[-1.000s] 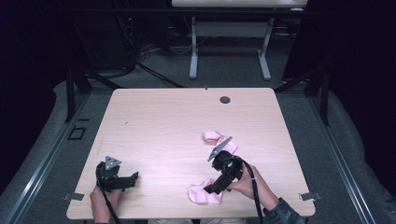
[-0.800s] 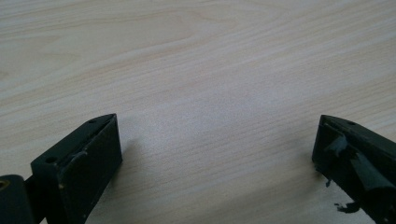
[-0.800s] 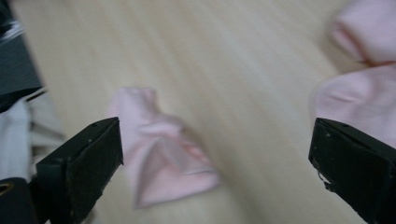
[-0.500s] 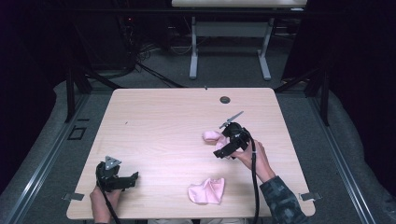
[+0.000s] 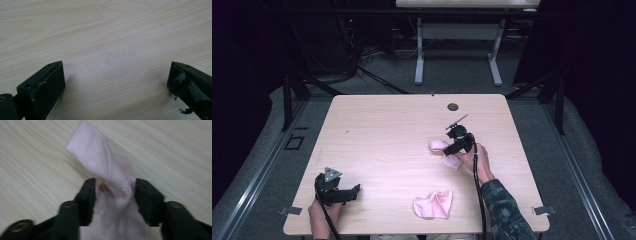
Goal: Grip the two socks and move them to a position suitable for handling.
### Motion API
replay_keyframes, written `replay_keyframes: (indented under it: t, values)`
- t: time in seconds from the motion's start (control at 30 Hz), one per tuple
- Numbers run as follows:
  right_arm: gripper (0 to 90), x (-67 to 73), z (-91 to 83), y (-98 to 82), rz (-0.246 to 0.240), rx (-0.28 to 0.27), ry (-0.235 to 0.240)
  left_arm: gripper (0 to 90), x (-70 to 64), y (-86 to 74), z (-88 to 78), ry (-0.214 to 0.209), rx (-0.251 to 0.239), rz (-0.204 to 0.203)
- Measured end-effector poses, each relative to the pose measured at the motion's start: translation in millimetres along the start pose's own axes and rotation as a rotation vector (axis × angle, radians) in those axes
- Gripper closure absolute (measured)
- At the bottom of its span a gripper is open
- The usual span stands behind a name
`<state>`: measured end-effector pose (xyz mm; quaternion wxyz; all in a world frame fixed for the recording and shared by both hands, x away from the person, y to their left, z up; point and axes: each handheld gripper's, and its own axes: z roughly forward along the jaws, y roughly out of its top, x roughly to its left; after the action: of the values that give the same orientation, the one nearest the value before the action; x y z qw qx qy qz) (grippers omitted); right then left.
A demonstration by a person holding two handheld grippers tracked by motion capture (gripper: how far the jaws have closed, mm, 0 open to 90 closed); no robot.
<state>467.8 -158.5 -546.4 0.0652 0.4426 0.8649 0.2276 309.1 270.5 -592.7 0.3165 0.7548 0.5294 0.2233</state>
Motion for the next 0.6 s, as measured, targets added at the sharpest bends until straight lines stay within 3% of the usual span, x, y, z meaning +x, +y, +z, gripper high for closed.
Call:
replay_keyframes:
  t: [0.03,0.2,0.33,0.6]
  values:
    - [63.5,-2.2,0.6,-0.9,0.001,0.015,0.007,1.2,0.0,0.0,0.0,0.0,0.0,0.0]
    - [84.1,-2.2,2.1,-5.4,0.0,-0.027,0.007,1.2,0.0,0.0,0.0,0.0,0.0,0.0]
    - [85.6,5.6,-13.7,-3.2,-0.05,-0.054,0.025,1.2,0.0,0.0,0.0,0.0,0.0,0.0]
    - [85.6,55.6,-54.2,-5.1,-0.261,-0.123,0.114,1.2,0.0,0.0,0.1,0.0,0.0,-0.001]
